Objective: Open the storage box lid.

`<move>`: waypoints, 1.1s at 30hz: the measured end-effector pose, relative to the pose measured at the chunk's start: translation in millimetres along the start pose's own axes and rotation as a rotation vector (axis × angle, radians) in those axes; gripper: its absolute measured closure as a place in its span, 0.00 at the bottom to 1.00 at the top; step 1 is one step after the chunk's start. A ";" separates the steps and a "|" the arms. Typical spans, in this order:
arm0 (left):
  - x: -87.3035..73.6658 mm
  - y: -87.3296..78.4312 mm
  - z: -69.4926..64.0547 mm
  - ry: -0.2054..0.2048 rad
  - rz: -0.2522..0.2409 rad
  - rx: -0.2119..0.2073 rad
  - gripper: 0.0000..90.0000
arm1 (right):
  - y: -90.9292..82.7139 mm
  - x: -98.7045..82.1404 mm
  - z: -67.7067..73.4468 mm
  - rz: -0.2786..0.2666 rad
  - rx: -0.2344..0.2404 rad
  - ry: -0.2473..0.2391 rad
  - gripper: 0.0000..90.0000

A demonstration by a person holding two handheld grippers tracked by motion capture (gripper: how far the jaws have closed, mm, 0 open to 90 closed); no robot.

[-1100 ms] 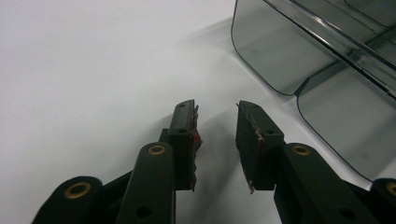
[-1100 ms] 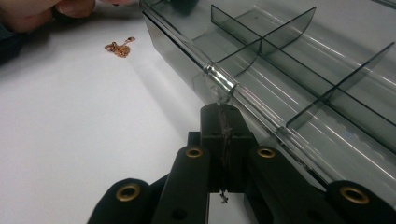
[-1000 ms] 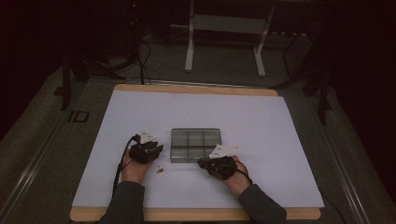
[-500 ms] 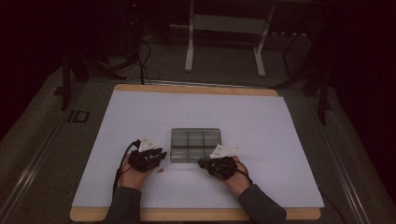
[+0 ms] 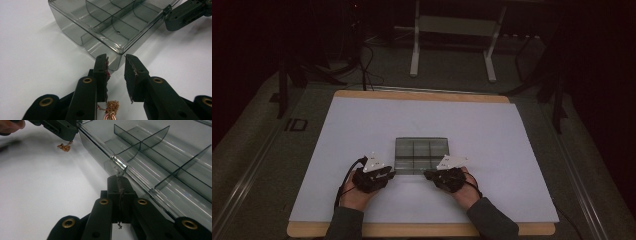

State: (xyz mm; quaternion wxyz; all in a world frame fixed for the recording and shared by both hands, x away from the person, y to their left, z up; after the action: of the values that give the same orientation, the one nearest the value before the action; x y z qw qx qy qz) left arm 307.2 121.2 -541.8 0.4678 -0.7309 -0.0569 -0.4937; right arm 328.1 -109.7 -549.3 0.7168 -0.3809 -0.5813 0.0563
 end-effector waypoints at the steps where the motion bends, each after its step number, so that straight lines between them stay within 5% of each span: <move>1: 0.5 -0.1 -0.2 0.001 -0.002 0.001 0.81 | 0.0 0.0 0.0 0.000 -0.001 -0.001 1.00; 15: 3.8 1.0 -4.0 0.013 -0.014 0.016 0.88 | -0.7 1.6 0.1 -0.011 0.004 0.006 1.00; 33: 10.6 -5.6 0.6 0.014 -0.069 0.047 0.81 | -11.8 12.8 -0.1 -0.060 -0.003 0.005 1.00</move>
State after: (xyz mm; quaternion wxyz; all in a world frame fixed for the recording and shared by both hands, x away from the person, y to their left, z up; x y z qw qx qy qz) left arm 309.9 120.7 -530.1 0.4680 -0.7139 -0.0903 -0.5130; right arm 328.0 -111.4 -532.0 0.7192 -0.3644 -0.5907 0.0330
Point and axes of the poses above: each handheld gripper's, and its own axes: y roughly forward along the jaws, x roughly out of its top, z roughly to its left, the point moved 4 cm from there along y, roughly forward along the jaws, and after that the axes turned 3 degrees about -y, right-handed, at the moved point
